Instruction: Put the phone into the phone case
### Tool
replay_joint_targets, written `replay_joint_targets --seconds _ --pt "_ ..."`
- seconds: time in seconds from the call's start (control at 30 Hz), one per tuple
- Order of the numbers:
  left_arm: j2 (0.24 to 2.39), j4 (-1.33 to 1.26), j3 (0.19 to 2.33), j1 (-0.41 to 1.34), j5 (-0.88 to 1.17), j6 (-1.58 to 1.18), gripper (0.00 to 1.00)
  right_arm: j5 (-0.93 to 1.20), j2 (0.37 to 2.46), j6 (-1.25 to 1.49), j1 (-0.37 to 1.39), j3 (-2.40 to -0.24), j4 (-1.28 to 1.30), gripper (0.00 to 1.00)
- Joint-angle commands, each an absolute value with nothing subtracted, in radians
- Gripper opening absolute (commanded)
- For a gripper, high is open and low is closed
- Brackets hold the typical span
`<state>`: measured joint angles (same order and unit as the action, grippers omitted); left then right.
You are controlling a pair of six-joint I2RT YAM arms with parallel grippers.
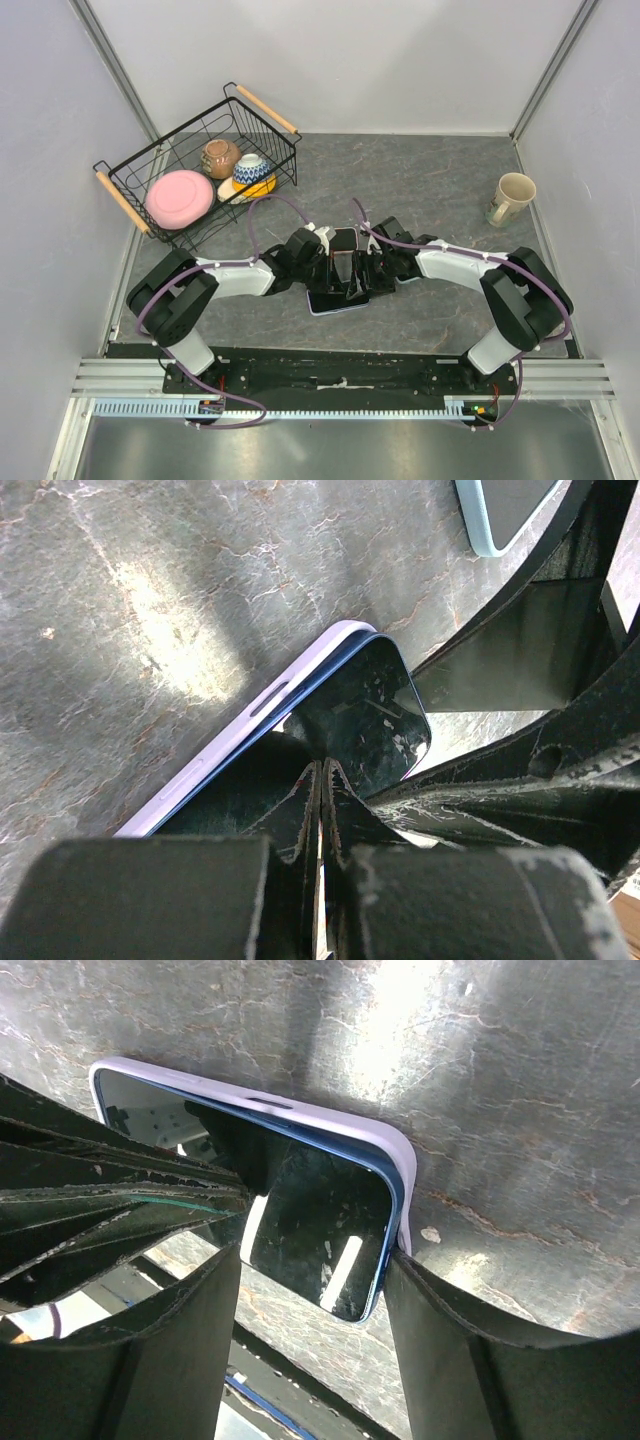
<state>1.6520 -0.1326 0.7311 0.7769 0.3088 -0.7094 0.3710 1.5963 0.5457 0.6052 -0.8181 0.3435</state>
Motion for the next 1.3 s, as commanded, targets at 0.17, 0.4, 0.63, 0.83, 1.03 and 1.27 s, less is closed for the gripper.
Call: replay_joint_targets --seconds 0.17,0.4,0.63,0.83,1.03,1.27 --pt "1.704 0.061 0.666 0.793 0.184 -0.698 0.02 0.054 1.634 0.437 0.627 -0.844 0.604 0.68" --pt "1.687 0.074 0.658 0.795 0.17 -0.698 0.02 0.029 1.615 0.439 0.646 -0.882 0.627 0.63" --pt "1.654 0.092 0.675 0.813 0.181 -0.696 0.02 -0.028 1.647 0.428 0.675 -0.919 0.635 0.48" --pt "1.631 0.124 0.71 0.865 0.183 -0.713 0.02 -0.029 1.686 0.442 0.716 -0.914 0.581 0.39" --pt "1.621 0.13 0.736 0.922 0.184 -0.745 0.02 -0.032 1.712 0.462 0.747 -0.896 0.52 0.31" --pt "1.658 0.133 0.775 0.953 0.172 -0.756 0.02 -0.044 1.733 0.471 0.762 -0.873 0.466 0.29"
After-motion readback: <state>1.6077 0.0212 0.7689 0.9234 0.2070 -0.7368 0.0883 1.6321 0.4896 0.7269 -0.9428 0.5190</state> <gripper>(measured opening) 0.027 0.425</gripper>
